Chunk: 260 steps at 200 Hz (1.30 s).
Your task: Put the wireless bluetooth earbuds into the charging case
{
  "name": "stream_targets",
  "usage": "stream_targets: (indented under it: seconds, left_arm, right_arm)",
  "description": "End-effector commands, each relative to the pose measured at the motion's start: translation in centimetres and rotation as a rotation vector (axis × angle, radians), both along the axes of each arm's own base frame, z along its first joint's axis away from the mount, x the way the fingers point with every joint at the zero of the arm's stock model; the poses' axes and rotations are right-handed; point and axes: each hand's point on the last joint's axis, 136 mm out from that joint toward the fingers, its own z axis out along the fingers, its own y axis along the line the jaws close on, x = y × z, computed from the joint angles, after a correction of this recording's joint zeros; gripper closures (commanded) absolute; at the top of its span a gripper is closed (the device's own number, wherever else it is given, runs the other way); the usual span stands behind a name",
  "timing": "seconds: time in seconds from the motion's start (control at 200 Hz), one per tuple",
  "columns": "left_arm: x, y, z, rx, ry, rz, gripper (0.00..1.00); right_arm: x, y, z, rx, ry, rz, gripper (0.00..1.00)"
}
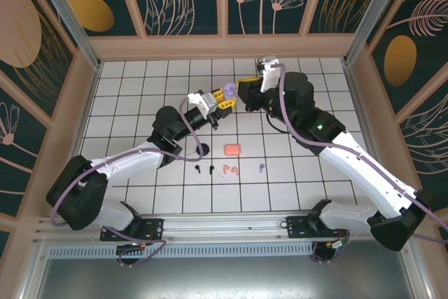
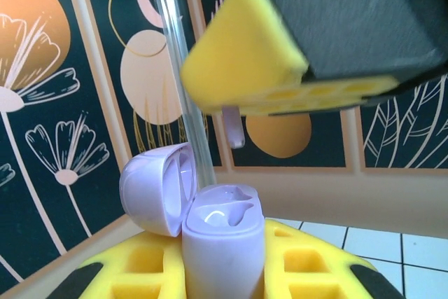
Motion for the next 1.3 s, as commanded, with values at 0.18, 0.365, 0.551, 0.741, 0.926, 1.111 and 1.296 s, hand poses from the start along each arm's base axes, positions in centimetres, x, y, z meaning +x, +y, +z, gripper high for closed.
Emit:
stream_targets:
  seconds: [0.18,0.365,0.551,0.741,0.926,1.111,1.296]
  left_arm:
    - [0.0,0.1,1.3,0.014,-0.073,0.032,1.0]
    - [0.0,-0.1,1.4,0.015,-0.077,0.024,1.0]
    - [0.0,-0.2,1.7,0.011,-0.078,0.02,1.0]
    - [-0.1,-0.1,1.6,0.013,-0.075,0.017,1.0]
    - [-0.3,-0.1,1.8,0.008,-0.076,0.011,1.0]
    - [-0.4,0.0,2.1,0.002,-0.077,0.009,1.0]
    - [-0.6,0.2,2.4,-0.005,-0.08,0.006,1.0]
  right_arm:
    - [-1.3,0.7,3.0,0.094,-0.102,0.093,0.86]
    - [-1.8,1.0,2.2,0.112,-0.067,0.113,0.86]
    - [-1.8,1.1,0.8,0.106,-0.033,0.105,0.86]
    - [-1.5,1.5,0.2,0.103,-0.014,0.106,0.87]
    - [-1.3,2.0,-0.3,0.093,0.003,0.112,0.87]
    - [-1.2,2.4,-1.0,0.083,0.02,0.117,0.87]
    - [-1.0,2.4,-1.8,0.06,0.031,0.1,0.88]
